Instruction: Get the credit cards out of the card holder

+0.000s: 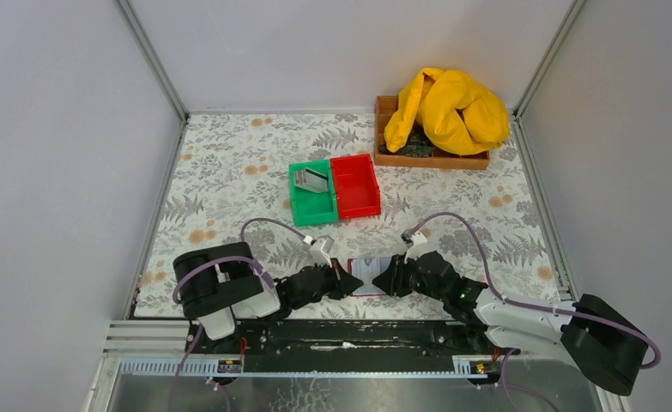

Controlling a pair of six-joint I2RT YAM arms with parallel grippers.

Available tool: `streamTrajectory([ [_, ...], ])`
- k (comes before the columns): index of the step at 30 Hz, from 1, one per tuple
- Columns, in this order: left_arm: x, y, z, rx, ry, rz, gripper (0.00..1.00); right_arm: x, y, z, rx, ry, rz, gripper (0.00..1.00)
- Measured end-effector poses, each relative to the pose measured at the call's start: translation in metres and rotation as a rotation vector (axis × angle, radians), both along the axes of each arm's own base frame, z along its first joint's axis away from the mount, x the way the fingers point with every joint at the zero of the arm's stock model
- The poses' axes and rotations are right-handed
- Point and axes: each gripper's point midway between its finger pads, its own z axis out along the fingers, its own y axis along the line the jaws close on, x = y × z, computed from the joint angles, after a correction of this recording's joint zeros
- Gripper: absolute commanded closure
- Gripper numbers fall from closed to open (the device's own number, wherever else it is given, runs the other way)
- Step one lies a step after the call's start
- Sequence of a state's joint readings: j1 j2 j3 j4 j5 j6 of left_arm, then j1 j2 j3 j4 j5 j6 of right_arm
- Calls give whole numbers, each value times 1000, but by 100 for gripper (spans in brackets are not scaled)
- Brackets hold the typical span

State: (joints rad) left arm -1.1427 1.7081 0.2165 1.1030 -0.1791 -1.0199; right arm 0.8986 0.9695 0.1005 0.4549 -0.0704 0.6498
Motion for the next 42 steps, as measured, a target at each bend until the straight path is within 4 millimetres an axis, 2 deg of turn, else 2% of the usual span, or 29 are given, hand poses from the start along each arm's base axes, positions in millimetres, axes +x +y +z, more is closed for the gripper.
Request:
streamTrajectory([
  [3, 1, -1, 0, -12, 4, 0, 100, 2, 0, 8, 19, -22, -10, 85],
  [9, 1, -3, 1, -30, 15, -7, 100, 2, -2, 12, 30, -27, -17, 99],
  [14, 1, -3, 0, -36, 21, -11, 100, 3, -3, 11, 30, -24, -30, 100],
  [17, 1, -3, 0, -41, 25, -11, 100, 3, -4, 11, 30, -26, -32, 94],
  [23, -1, -5, 0, -53, 33, -26, 100, 1, -10, 13, 22, -28, -42, 100],
  [42, 0, -7, 0, -72, 48, -38, 100, 8, -34, 12, -23, -37, -95, 100],
])
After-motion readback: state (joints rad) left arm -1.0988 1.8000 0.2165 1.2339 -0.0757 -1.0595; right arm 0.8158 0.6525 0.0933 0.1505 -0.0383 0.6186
